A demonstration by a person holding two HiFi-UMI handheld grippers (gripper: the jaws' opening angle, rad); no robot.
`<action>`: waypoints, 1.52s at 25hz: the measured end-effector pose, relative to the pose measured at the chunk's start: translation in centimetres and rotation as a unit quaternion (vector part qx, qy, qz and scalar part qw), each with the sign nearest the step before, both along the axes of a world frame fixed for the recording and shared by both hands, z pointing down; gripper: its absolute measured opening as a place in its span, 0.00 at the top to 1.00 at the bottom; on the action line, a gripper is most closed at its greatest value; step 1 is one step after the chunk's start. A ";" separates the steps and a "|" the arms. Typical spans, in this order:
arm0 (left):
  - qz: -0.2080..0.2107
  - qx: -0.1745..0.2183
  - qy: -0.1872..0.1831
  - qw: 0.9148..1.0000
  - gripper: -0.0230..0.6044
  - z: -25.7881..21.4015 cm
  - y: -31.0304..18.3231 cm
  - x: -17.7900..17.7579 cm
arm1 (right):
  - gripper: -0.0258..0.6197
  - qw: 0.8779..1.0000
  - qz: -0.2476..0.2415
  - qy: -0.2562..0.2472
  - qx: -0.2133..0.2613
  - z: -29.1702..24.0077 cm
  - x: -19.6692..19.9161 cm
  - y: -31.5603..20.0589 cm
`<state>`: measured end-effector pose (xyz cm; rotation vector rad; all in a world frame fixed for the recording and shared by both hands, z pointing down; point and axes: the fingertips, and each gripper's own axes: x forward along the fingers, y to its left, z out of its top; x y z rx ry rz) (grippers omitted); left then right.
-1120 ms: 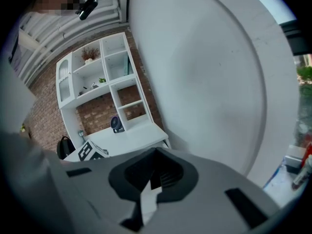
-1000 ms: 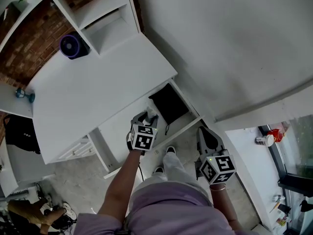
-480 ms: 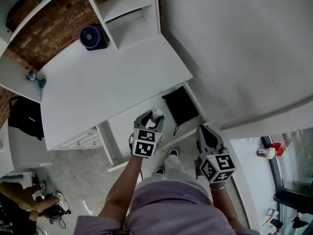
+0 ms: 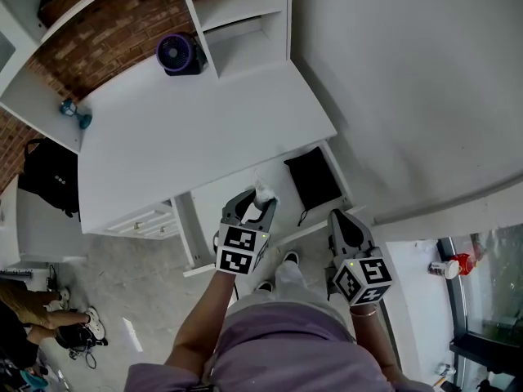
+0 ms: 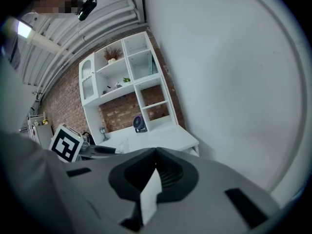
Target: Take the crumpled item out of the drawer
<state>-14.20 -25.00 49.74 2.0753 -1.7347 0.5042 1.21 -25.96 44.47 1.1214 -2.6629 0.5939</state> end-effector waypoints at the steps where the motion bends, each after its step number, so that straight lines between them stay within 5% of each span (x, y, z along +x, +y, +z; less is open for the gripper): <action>1: -0.003 0.003 0.001 1.000 0.70 -0.3 0.3 -0.2 | 0.96 1.000 -0.003 -0.001 0.001 -0.1 -0.2 0.2; 19: -0.092 0.043 0.018 0.995 0.70 -3.7 5.0 -5.6 | 0.96 0.998 -0.048 0.006 0.028 -1.6 -3.4 1.6; 38: -0.113 0.056 0.030 0.992 0.70 -4.8 5.9 -5.9 | 0.96 0.998 -0.047 0.003 0.030 -1.6 -2.7 1.6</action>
